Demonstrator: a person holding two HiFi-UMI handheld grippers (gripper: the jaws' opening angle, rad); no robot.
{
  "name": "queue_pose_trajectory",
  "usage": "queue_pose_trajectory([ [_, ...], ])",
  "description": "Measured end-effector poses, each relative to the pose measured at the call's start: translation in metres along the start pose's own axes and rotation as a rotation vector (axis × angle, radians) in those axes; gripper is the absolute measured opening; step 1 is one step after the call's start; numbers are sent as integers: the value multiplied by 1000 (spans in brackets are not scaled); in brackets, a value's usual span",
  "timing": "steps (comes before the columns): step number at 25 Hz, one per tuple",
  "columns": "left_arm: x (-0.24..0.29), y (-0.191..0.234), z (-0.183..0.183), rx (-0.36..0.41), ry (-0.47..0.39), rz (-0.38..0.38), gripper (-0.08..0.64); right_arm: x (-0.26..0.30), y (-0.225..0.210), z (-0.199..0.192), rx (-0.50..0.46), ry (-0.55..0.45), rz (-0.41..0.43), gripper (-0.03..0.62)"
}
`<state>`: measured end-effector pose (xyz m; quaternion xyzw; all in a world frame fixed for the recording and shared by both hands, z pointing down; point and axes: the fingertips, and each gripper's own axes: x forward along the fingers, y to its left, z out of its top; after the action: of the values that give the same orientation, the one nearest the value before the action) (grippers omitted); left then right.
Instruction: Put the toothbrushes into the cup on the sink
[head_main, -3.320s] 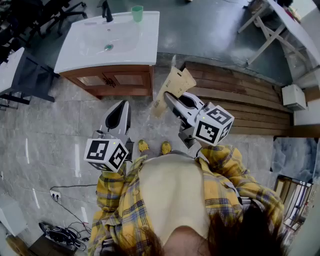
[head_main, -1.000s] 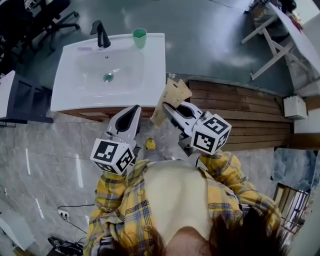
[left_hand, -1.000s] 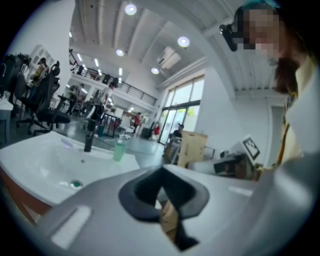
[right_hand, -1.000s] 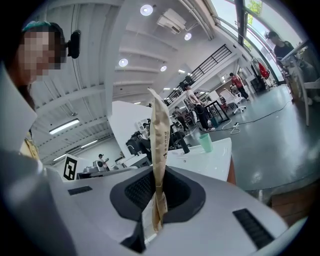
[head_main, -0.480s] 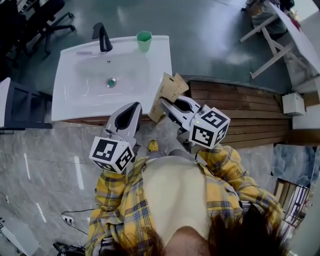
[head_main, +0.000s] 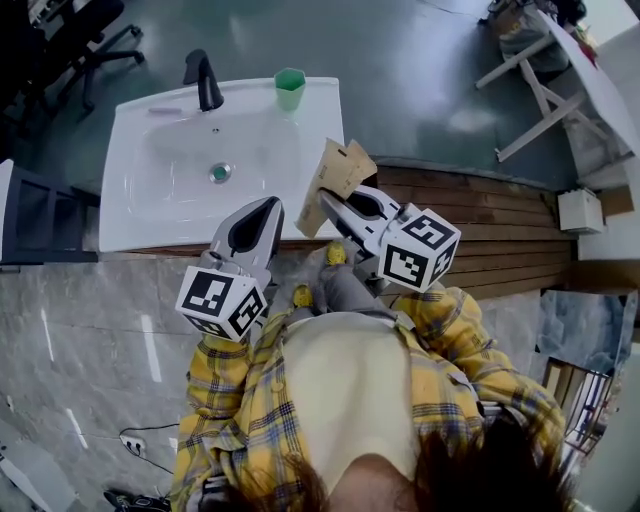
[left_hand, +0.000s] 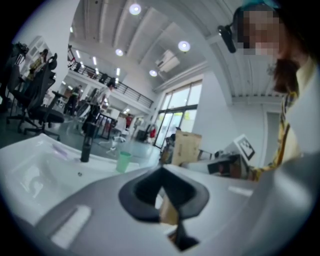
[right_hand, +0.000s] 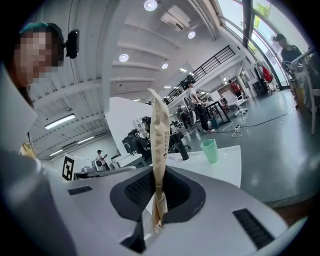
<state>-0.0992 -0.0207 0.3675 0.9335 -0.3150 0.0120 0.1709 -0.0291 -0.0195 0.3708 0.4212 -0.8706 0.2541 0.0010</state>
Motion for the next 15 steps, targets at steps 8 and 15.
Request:
queue_pose_trajectory([
  [8,39,18,23,11,-42,17,8,26,-32,25,-18,26,84,32],
  [15,83,36,37,11,-43,30,8,52,-62,41,-25,84,149,32],
])
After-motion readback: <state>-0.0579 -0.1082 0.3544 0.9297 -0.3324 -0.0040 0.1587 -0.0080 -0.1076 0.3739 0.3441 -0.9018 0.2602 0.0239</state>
